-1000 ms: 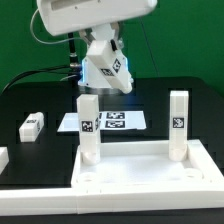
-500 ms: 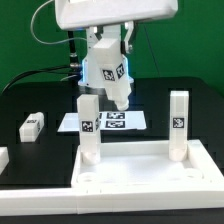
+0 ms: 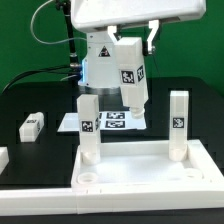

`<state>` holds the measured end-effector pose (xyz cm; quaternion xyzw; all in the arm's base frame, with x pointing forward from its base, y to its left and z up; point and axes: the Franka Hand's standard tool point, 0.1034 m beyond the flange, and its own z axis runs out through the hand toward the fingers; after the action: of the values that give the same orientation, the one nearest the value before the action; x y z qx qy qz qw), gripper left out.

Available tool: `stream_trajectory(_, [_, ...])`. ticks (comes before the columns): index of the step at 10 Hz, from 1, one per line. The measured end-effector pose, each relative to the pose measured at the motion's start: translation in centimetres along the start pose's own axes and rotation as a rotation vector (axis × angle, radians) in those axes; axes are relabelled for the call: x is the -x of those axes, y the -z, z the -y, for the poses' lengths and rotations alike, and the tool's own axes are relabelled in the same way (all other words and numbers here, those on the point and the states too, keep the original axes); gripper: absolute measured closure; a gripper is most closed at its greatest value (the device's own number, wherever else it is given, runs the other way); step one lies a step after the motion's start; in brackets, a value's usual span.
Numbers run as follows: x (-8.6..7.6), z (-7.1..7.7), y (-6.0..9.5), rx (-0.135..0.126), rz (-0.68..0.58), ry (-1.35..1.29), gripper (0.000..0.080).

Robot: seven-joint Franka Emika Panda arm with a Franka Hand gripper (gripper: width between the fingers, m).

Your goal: Assemble desk

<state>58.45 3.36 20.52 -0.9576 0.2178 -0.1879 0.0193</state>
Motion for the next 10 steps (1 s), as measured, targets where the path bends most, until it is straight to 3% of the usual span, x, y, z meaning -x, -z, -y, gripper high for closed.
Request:
stream_trajectory(2, [0.2, 0.3, -0.2, -0.005, 0.007, 0.009, 0.0515])
stream_trajectory(3, [0.5, 1.6, -0.5, 0.004, -0.004, 0.133, 0.0515])
stream_trajectory(4, [0.5, 3.5, -0.8, -0.022, -0.040, 0.214, 0.0515])
stream_trajectory(5, [1.0, 5.8, -1.1, -0.069, -0.085, 0.293, 0.0515])
stream_trajectory(6, [2.5, 7.7, -1.2, -0.084, -0.072, 0.265, 0.0515])
stream_trajectory(10, [2.5, 7.8, -1.2, -0.100, -0.060, 0.270, 0.0515])
